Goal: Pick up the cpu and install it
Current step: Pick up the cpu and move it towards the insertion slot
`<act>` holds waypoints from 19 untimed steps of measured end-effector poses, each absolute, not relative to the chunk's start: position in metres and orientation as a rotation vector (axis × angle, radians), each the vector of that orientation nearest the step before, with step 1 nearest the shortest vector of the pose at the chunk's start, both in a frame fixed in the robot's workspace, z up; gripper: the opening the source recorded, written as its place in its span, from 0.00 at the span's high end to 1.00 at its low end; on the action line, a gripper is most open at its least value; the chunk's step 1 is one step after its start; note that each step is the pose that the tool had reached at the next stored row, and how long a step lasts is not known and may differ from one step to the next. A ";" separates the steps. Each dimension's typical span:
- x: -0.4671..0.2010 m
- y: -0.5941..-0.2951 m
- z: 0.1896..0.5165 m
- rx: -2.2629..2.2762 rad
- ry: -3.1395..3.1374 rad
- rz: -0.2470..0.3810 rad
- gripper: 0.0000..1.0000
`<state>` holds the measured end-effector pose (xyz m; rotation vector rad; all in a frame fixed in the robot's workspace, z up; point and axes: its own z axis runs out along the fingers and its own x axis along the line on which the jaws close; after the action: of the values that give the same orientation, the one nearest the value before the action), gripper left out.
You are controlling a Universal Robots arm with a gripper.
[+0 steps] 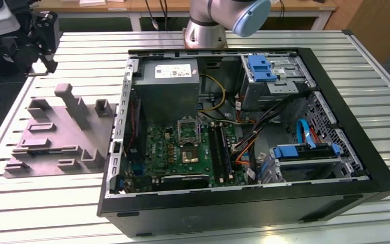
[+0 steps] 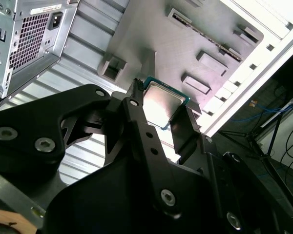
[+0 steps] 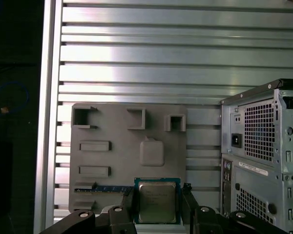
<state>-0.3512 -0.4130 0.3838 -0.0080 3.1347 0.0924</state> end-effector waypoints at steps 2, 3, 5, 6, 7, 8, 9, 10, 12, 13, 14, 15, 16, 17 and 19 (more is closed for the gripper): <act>-0.351 -0.413 0.384 -0.008 3.135 0.092 0.53; -0.350 -0.413 0.384 -0.008 3.135 0.092 0.53; -0.349 -0.413 0.384 -0.008 3.135 0.092 0.53; -0.349 -0.413 0.384 -0.008 3.135 0.092 0.53; -0.348 -0.413 0.384 -0.008 3.135 0.092 0.53; -0.348 -0.413 0.384 -0.008 3.135 0.093 0.53; -0.348 -0.413 0.384 -0.008 3.135 0.093 0.53; -0.348 -0.413 0.384 -0.008 3.135 0.092 0.53; -0.347 -0.413 0.384 -0.008 3.135 0.092 0.53; -0.346 -0.413 0.384 -0.008 3.135 0.093 0.53; -0.346 -0.413 0.384 -0.008 3.135 0.093 0.53; -0.346 -0.413 0.384 -0.008 3.135 0.092 0.53; -0.346 -0.413 0.384 -0.008 3.135 0.092 0.53; -0.345 -0.413 0.384 -0.008 3.135 0.093 0.53; -0.345 -0.413 0.384 -0.008 3.135 0.092 0.53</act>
<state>-0.3450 -0.4130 0.3838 -0.0080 3.1347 0.0925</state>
